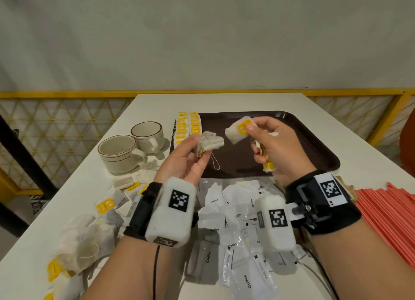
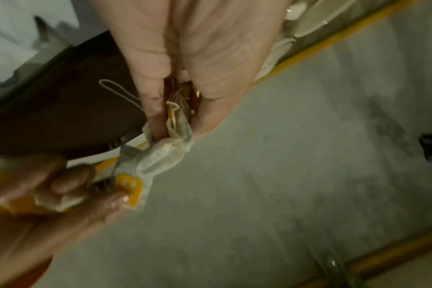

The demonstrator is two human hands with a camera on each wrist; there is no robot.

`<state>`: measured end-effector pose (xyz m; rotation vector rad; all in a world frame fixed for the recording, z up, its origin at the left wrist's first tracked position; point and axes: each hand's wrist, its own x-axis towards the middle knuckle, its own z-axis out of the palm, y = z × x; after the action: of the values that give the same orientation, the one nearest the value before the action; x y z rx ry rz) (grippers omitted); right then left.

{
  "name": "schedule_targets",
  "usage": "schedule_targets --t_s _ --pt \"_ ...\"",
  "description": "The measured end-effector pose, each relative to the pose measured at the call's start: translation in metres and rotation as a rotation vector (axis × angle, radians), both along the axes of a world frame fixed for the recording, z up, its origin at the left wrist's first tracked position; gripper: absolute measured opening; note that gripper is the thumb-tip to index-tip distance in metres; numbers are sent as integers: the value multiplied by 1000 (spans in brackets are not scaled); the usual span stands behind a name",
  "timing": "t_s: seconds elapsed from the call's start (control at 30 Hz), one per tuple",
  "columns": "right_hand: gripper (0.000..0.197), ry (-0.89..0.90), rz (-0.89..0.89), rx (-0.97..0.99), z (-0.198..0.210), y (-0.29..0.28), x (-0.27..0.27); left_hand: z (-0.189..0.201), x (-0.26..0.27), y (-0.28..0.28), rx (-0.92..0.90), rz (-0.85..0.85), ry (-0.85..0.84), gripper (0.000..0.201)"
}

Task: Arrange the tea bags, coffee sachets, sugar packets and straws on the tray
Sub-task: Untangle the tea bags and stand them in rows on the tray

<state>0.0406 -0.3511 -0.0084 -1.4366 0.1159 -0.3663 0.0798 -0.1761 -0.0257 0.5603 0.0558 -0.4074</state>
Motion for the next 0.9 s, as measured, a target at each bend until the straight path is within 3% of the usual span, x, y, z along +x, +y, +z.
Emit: schedule_targets --t_s 0.13,0.23,0.3,0.53,0.73,0.8,0.9 --pt "7 -44 21 -83 6 -5 -7 1 -3 3 152 -7 -127 24" --pt "6 -55 2 -101 6 -8 -9 0 1 9 237 -20 -139 20" --pt "6 -38 54 -104 3 -9 -10 1 4 12 278 15 -162 12" --pt "21 55 258 -126 2 -12 -13 -2 2 5 376 55 -207 13" --pt "13 134 180 -185 -5 -9 -9 5 12 15 143 244 -30 16" --pt "15 191 224 -279 0 -6 1 7 13 20 61 243 33 19" --pt "17 310 334 -487 8 0 28 6 14 21 103 238 55 26"
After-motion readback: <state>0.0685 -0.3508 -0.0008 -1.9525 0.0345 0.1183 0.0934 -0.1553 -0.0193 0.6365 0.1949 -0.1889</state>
